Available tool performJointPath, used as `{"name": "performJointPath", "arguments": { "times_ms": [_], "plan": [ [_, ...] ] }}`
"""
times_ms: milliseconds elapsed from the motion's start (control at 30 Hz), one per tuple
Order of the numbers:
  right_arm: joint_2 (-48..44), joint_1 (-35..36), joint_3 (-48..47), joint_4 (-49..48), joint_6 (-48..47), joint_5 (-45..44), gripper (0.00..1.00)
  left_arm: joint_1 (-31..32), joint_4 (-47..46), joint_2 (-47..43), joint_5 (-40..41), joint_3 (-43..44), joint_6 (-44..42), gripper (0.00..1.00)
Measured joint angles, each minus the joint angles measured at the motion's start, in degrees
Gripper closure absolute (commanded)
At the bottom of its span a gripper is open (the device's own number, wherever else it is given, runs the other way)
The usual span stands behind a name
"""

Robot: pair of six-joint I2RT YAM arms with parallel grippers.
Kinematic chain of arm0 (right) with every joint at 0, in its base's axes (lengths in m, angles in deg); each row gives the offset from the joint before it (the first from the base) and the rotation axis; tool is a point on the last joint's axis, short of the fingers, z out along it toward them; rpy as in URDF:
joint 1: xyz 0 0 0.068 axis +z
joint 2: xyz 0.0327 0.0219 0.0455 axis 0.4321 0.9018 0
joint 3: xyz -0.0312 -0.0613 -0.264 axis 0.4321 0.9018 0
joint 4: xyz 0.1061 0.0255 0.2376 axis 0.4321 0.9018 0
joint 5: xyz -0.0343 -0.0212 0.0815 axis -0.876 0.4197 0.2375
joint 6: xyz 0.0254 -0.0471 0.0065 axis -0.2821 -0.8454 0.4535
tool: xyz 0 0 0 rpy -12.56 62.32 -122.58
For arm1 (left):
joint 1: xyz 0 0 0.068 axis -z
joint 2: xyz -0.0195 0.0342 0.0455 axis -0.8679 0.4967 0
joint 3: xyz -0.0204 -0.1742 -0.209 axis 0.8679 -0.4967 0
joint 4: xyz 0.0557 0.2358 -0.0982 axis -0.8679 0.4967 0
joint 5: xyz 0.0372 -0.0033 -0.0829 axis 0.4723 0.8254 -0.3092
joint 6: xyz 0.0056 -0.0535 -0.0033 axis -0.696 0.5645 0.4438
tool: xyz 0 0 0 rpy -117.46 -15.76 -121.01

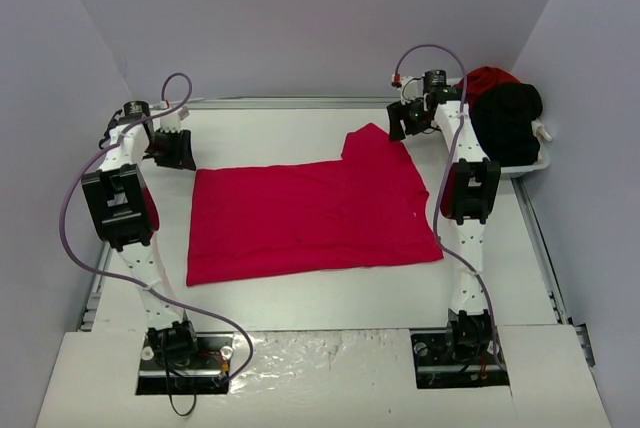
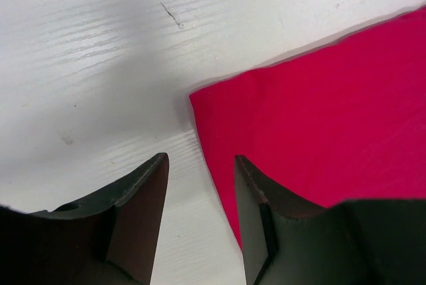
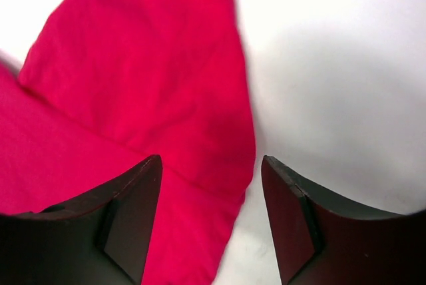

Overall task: Fold and stack the t-shirts
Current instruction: Grap the side of the flattened tshirt furthest away from the robot with both arms

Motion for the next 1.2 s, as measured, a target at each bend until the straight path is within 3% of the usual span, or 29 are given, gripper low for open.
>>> {"name": "performJointPath", "arguments": {
  "times_ms": [133, 333, 500, 700, 1067, 1200],
  "plan": [
    [2.3, -0.9, -0.4, -4.9, 4.3, 1.4, 0.33, -0.2, -0.3, 0.0, 0.2, 0.0, 0.3, 0.57],
    [7.4, -1.5, -3.3, -10.9, 10.7, 4.0, 0.34, -0.3, -0.5, 0.0, 0.6, -0.7, 0.3, 0.57],
    [10.3, -2.7, -4.2, -13.7, 14.0, 8.6, 0.42, -0.3, -0.6, 0.0, 1.1, -0.8, 0.3, 0.57],
    [11.3, -3.6, -4.2, -14.7, 16.3, 12.9, 0.67, -0.3, -0.7, 0.5, 1.2, -0.8, 0.5, 0.56],
    [12.2, -3.4, -4.2, -14.9, 17.4, 17.6, 0.66, -0.3, -0.6, 4.0, -1.0, -0.8, 1.3, 0.55],
    [12.4, -2.8, -4.2, -14.9, 17.4, 17.9, 0.80, -0.3, -0.6, 4.0, -1.3, -0.8, 1.4, 0.55]
  ]
}}
